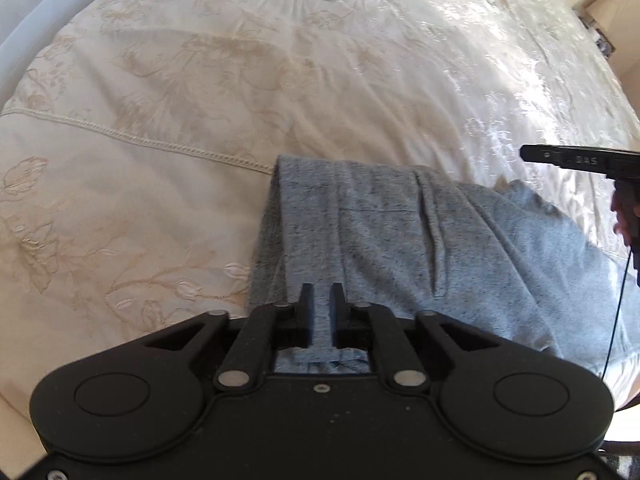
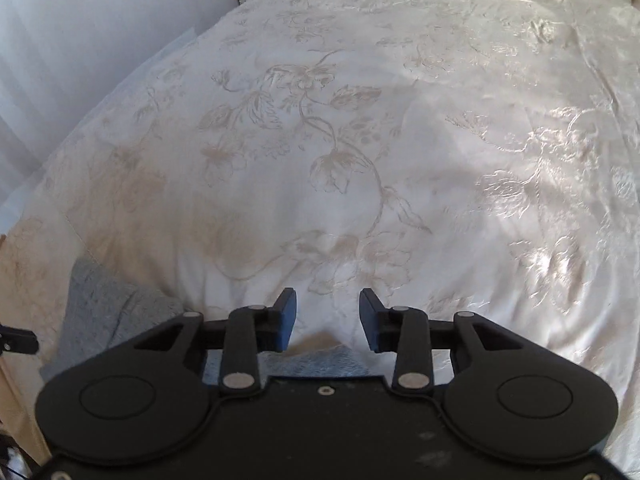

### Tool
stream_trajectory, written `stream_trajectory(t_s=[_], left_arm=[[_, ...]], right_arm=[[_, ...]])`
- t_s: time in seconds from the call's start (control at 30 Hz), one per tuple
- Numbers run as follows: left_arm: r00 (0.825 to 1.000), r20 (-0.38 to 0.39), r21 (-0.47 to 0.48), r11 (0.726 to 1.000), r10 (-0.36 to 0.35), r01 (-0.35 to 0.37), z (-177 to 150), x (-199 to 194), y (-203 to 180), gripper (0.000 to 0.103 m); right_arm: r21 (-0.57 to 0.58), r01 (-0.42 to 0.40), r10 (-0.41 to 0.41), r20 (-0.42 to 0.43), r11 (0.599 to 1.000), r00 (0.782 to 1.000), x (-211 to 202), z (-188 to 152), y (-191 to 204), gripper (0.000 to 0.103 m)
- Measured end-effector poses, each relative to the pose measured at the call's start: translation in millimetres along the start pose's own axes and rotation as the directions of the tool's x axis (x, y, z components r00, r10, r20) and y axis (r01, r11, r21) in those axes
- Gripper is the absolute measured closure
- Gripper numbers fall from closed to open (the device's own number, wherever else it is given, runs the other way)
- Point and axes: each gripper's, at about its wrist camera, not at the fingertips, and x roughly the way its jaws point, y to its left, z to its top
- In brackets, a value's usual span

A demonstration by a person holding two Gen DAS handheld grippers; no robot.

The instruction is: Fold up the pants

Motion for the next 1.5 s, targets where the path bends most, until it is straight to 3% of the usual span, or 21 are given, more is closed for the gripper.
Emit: stream_trajectory(t_s=[0.07, 0.23, 0.33, 0.4, 0.57, 0.67, 0.77, 0.83, 0.9, 1.03, 1.13, 1.23, 1.3, 1.37, 1.5], left_arm=[[1.000, -0.007, 0.024, 1.000, -0.017, 0.017, -1, 4, -5, 0.062], [0.998, -0.051, 0.069, 0.997, 0.032, -0.029, -5, 22, -15, 0.061], [0.993, -0.098, 0.047, 0.997, 0.063, -0.059, -7, 34, -13, 0.059], [0.993, -0.086, -0.004, 0.997, 0.079, -0.079, -11, 32, -8, 0.058], [0.993, -0.095, -0.036, 0.996, 0.074, -0.078, -19, 34, -4, 0.053], [0.995, -0.100, -0.031, 0.999, 0.021, -0.024, -14, 39, -7, 0.050], [0.990, -0.131, -0.025, 0.999, 0.042, -0.045, -9, 52, -16, 0.049], [0.990, -0.129, 0.018, 0.999, 0.050, -0.048, -10, 54, -21, 0.056], [0.994, -0.113, 0.046, 0.999, 0.010, -0.005, -11, 48, -23, 0.090], [0.995, -0.093, 0.086, 0.996, 0.026, -0.018, -9, 28, -24, 0.092], [0.995, -0.088, 0.110, 0.993, 0.049, -0.040, -6, 17, -24, 0.092], [0.994, -0.086, 0.108, 0.993, 0.064, -0.054, 2, 6, -17, 0.092], [0.993, -0.093, 0.104, 0.993, 0.067, -0.057, 5, 4, -14, 0.092], [0.993, -0.103, 0.105, 0.993, 0.064, -0.053, 8, 2, -10, 0.092], [0.990, -0.106, 0.127, 0.989, 0.088, -0.075, 11, 2, -20, 0.092]], right_arm=[[-0.020, 0.013, -0.013, -0.033, 1.000, 0.999, 4, 1, -2, 0.065], [0.029, 0.016, -0.015, -0.052, 0.999, 0.999, 5, -4, -6, 0.065], [0.061, 0.011, -0.007, -0.051, 0.998, 0.999, 1, -6, -8, 0.065], [0.071, 0.008, -0.006, -0.037, 0.997, 0.999, -8, -8, -7, 0.065], [0.078, -0.011, 0.012, -0.017, 0.997, 1.000, -23, -16, -7, 0.065], [0.066, -0.009, 0.010, -0.027, 0.998, 1.000, -20, -19, -9, 0.065], [0.057, -0.006, 0.008, -0.033, 0.998, 0.999, -11, -17, -14, 0.065], [0.042, -0.004, 0.006, -0.046, 0.999, 0.999, -4, -13, -16, 0.065], [0.025, -0.011, 0.013, -0.067, 1.000, 0.998, 6, -10, -18, 0.065], [0.009, -0.067, 0.067, -0.138, 0.998, 0.988, 25, -11, -17, 0.065], [-0.050, -0.075, 0.064, -0.185, 0.996, 0.981, 35, -17, -9, 0.064], [-0.061, -0.112, 0.100, -0.180, 0.992, 0.979, 28, -22, -3, 0.065], [-0.101, -0.099, 0.082, -0.163, 0.990, 0.983, 21, -26, 4, 0.069], [-0.137, -0.086, 0.066, -0.143, 0.987, 0.987, 16, -30, 8, 0.095], [-0.125, -0.073, 0.063, -0.085, 0.989, 0.994, 0, -26, 5, 0.098]])
